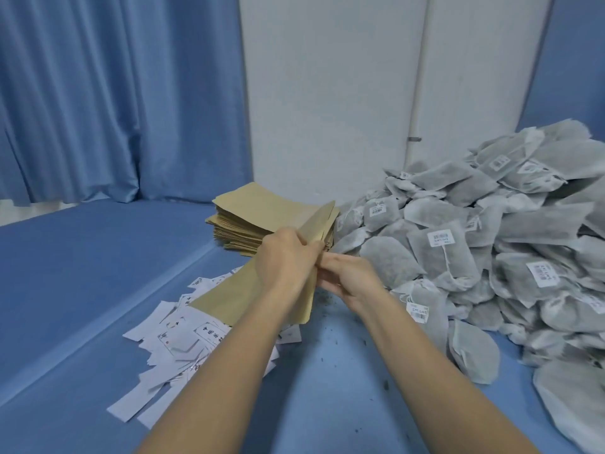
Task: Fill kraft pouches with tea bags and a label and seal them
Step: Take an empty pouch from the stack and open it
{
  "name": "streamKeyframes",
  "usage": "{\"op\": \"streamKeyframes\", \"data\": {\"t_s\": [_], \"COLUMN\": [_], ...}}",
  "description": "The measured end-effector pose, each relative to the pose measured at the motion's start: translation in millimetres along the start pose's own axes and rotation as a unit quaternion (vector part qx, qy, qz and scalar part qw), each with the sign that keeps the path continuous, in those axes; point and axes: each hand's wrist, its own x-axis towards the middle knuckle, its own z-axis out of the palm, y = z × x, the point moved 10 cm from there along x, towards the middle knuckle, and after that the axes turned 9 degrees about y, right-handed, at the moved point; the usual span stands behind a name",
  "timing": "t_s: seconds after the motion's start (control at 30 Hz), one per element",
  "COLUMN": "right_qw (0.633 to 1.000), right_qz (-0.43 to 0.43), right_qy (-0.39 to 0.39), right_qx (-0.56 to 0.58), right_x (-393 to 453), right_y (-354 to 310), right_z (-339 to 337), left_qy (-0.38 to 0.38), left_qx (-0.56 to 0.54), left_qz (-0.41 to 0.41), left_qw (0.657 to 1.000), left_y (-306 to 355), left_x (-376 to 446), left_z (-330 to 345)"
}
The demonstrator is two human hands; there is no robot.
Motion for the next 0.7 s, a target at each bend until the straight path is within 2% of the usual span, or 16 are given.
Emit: {"op": "streamKeyframes", "data": {"t_s": [0.13, 0.33, 0.4, 0.47, 0.6, 0.7], "right_qw": [0.999, 0.998, 0.999, 0.986, 0.955, 0.908], "right_qz": [-0.019, 0.026, -0.031, -0.112, -0.187, -0.239], "right_qy": [-0.016, -0.033, 0.004, 0.047, 0.057, 0.122], "right_qx": [-0.031, 0.054, -0.017, -0.116, -0.225, -0.323], "right_x": [-3.5, -3.3, -1.3, -2.2, -6.2, -7.5], "right_y": [-5.8, 3.3, -3.5, -17.6, -36.0, -47.7], "right_z": [-5.0, -7.1, -17.0, -24.0, -23.5, -32.5], "left_qy": [-0.009, 0.01, -0.005, -0.001, -0.014, -0.045], "left_qx": [-0.033, -0.008, 0.068, 0.13, 0.172, 0.197], "left_qz": [0.015, 0.11, 0.187, 0.25, 0.263, 0.285], "left_qw": [0.999, 0.994, 0.98, 0.959, 0.949, 0.937], "left_y": [9.8, 30.0, 41.3, 51.0, 53.7, 57.8], "left_x": [-2.4, -7.0, -13.5, -21.5, -26.3, -34.1], "left_z": [5.3, 10.5, 21.1, 28.4, 39.9, 50.4]}}
